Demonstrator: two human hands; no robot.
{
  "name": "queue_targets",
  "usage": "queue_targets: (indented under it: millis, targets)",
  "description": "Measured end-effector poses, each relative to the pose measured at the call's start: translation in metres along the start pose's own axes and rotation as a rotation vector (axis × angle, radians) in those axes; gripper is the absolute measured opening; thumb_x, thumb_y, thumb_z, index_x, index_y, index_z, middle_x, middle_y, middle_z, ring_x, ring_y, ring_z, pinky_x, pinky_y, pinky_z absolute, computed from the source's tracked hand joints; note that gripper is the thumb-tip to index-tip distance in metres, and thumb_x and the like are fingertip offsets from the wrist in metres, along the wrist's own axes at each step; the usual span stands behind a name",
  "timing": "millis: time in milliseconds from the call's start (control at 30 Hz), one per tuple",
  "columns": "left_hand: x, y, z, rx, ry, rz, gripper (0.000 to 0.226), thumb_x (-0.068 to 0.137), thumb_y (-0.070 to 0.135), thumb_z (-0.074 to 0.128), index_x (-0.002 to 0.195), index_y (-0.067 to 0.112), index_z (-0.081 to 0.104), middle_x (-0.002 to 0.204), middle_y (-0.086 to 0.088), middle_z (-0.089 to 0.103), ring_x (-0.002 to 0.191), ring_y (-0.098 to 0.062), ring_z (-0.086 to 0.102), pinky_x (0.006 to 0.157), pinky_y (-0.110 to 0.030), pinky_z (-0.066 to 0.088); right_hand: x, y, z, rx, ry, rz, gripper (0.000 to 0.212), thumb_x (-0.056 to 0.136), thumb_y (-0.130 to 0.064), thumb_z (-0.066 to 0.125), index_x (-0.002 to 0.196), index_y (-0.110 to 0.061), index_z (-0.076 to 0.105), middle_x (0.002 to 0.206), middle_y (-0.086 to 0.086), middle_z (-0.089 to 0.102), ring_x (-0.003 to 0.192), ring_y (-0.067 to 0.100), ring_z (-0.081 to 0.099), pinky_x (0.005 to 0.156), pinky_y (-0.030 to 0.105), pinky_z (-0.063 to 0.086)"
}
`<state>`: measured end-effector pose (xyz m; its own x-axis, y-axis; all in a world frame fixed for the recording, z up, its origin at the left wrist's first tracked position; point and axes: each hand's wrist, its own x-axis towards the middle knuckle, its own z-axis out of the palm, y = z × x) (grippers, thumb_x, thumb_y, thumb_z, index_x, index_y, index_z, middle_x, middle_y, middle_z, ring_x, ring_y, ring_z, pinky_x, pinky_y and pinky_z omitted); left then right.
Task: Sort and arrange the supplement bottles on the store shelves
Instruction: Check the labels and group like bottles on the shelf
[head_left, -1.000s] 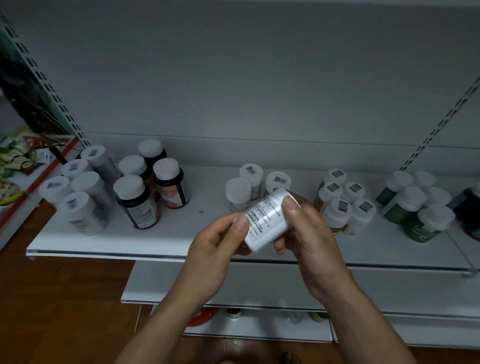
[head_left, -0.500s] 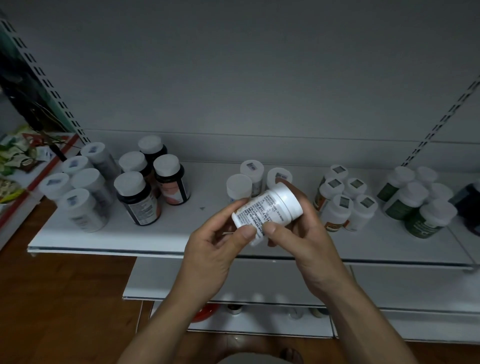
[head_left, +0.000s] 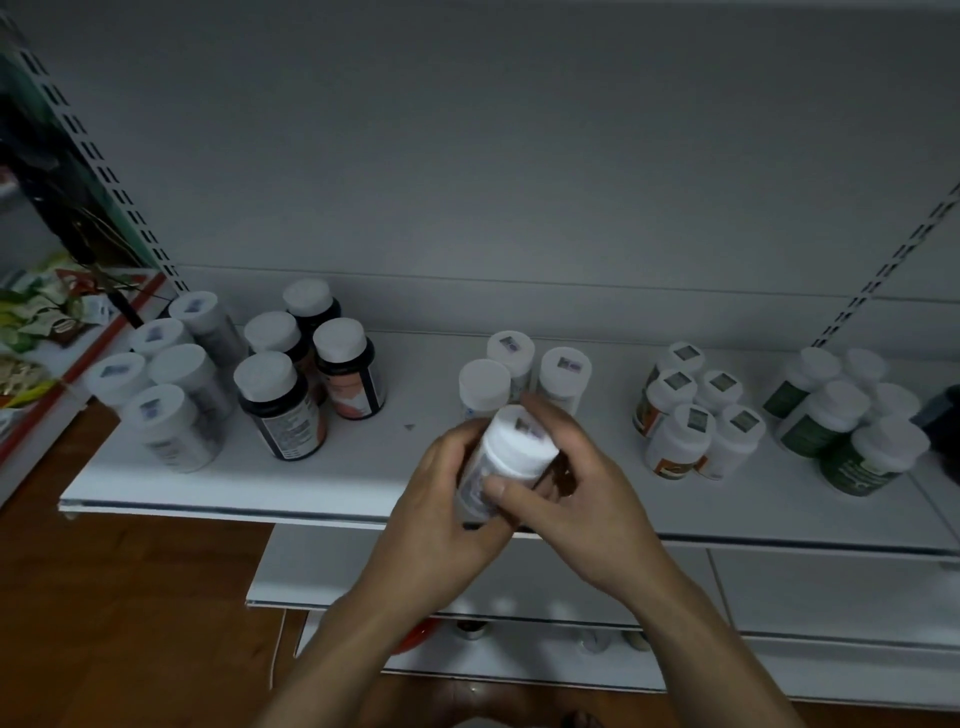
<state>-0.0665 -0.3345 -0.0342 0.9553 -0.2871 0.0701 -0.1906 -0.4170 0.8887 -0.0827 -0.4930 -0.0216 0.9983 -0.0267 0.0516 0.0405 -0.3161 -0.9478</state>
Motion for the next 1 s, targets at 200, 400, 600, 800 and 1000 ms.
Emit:
queue_targets:
  millis: [200,400,600,800,1000]
  targets:
    - [0.012,-0.037,0.007,0.004,0.135,-0.128,0.062,0.074,0.018,0.081,0.115,0.046,0.043,0.115,0.018,0.057,0.105,0.0,0.054,0.077,-0.006,0.038,0.035,0.007,-0.014,-0.02,0.181,0.003,0.022,0.086,-0.031,0.07,0.105,-0.04,0.064,0.101,-0.021,0.067,0.077,-0.003,0.058,0.069,0.011,0.045]
    - [0.03,-0.056,0.014,0.009,0.212,-0.124,0.061,0.061,0.037,0.079,0.118,0.038,0.056,0.114,0.014,0.061,0.108,-0.014,0.058,0.092,-0.041,0.05,0.075,0.042,-0.016,-0.268,0.413,-0.097,0.055,0.083,-0.013,0.074,0.134,-0.012,0.052,0.13,0.005,0.053,0.12,0.02,0.05,0.101,0.022,0.036]
    - [0.042,-0.053,0.019,-0.012,0.238,-0.133,0.056,0.061,0.034,0.074,0.113,0.042,0.055,0.112,0.012,0.065,0.103,-0.012,0.061,0.09,-0.034,0.052,0.1,0.049,-0.017,-0.327,0.309,0.051,0.08,0.081,-0.018,0.075,0.149,-0.014,0.033,0.15,0.009,0.038,0.137,0.023,0.035,0.104,0.018,0.024]
    - [0.066,-0.05,0.02,-0.016,0.193,-0.223,0.053,0.072,0.018,0.078,0.113,0.04,0.054,0.115,0.013,0.063,0.107,-0.013,0.06,0.095,-0.031,0.048,0.091,0.052,-0.02,-0.227,0.295,0.214,0.075,0.081,-0.024,0.075,0.146,-0.018,0.038,0.142,0.005,0.05,0.126,0.022,0.051,0.104,0.035,0.042]
    - [0.081,-0.042,0.021,-0.034,0.147,-0.237,0.048,0.075,0.015,0.076,0.107,0.04,0.05,0.105,0.015,0.059,0.099,-0.011,0.058,0.083,-0.024,0.04,0.053,0.046,-0.016,-0.038,0.298,0.149,0.049,0.076,-0.006,0.079,0.105,-0.036,0.052,0.101,-0.013,0.059,0.087,-0.005,0.059,0.078,0.012,0.048]
